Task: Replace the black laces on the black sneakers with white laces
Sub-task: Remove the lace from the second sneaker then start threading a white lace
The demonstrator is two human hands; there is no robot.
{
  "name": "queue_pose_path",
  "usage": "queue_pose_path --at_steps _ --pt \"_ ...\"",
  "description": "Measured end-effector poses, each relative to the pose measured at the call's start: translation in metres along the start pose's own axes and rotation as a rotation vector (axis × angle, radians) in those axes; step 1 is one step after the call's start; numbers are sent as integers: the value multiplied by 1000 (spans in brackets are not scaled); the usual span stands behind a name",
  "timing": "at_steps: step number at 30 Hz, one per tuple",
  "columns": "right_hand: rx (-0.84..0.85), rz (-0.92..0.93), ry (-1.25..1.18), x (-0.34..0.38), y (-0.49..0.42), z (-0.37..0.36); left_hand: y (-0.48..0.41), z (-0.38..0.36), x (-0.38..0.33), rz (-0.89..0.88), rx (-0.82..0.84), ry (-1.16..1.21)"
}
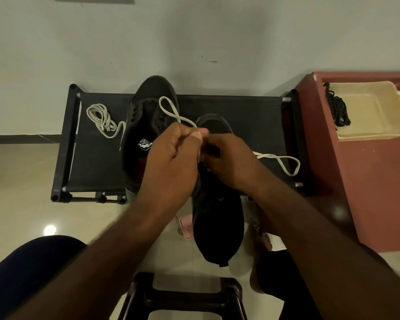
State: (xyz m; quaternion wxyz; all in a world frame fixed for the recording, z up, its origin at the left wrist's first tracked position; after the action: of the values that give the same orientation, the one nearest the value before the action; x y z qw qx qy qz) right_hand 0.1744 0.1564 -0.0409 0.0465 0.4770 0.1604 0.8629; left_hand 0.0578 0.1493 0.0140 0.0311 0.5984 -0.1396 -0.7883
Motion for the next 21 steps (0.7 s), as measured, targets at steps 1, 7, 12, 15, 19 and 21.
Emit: queue_pose_path --at_steps 1,7,12,15,19,21 --pt "24 -6 -1 1 3 -1 0 -3 -2 27 44 172" --pt "39 39 79 0 -1 -9 -11 9 10 44 28 -250" --pt "-119 11 -50 -6 -3 8 -8 -16 25 -87 165 -837" --pt "-162 -22 -101 -9 -2 15 -7 -29 35 -71 231 -1019" --pt "-155 -37 -110 -9 0 15 -8 -33 37 -86 190 -1059" --pt "-151 -39 -113 -9 0 15 -10 -33 33 -127 155 -1065"
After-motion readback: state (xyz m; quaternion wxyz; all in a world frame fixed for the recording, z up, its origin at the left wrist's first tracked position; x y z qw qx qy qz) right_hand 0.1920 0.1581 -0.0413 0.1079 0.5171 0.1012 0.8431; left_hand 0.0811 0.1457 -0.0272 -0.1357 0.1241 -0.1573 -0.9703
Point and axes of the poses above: each hand's wrist, its own y-axis away from the middle knuckle, its own z-axis out of the back of the hand, x = y × z, the point moved 10 cm from there along -y, towards the middle knuckle, and after that the axes turned 6 degrees about -y, right-handed, at the moved point
